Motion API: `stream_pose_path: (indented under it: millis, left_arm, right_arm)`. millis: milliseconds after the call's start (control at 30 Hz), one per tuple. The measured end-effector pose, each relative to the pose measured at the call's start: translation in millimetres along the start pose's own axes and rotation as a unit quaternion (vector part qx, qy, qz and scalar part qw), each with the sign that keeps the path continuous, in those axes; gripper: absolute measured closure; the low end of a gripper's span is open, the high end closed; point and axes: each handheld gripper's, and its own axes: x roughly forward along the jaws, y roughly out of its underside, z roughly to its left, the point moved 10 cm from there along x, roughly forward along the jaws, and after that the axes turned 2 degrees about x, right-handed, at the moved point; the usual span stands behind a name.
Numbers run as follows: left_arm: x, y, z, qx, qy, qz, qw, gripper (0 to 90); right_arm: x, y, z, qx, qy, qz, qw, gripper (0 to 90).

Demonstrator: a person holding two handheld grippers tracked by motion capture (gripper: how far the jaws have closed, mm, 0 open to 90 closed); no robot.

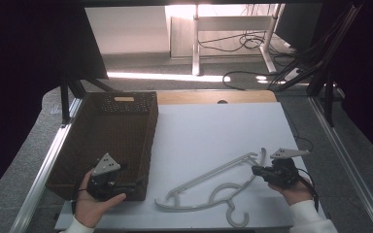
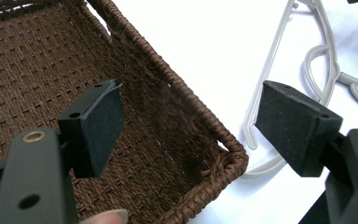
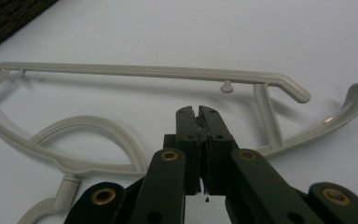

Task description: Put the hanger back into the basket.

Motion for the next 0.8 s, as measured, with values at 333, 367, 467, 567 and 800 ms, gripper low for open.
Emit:
stream_pose_path:
  millis: [333,367,467,567,800]
  left_arm:
    - [-0.6,1.7,-4.0,0.002,-0.001,0.002,1.0000,22.1]
    - [-0.7,0.9,-6.2,0.003,0.000,0.002,1.0000,22.0]
    - [0.7,-3.5,-16.5,0.012,0.010,0.002,0.9999,21.9]
    - [5.8,-9.2,-31.1,0.030,0.025,0.006,0.9992,21.9]
    - [26.1,-20.4,-63.5,0.061,0.057,0.024,0.9962,21.6]
  right_arm:
    - [8.0,-2.0,-1.8,-0.008,0.001,0.003,1.0000,52.8]
    - [8.1,-2.7,-1.8,-0.009,0.002,0.003,1.0000,49.4]
    - [7.1,-4.5,-3.9,-0.008,0.007,-0.001,0.9999,42.0]
    - [3.7,-5.5,-7.9,-0.002,0.013,-0.008,0.9999,39.2]
    - [-1.1,-1.7,-16.1,0.001,0.016,-0.006,0.9998,35.6]
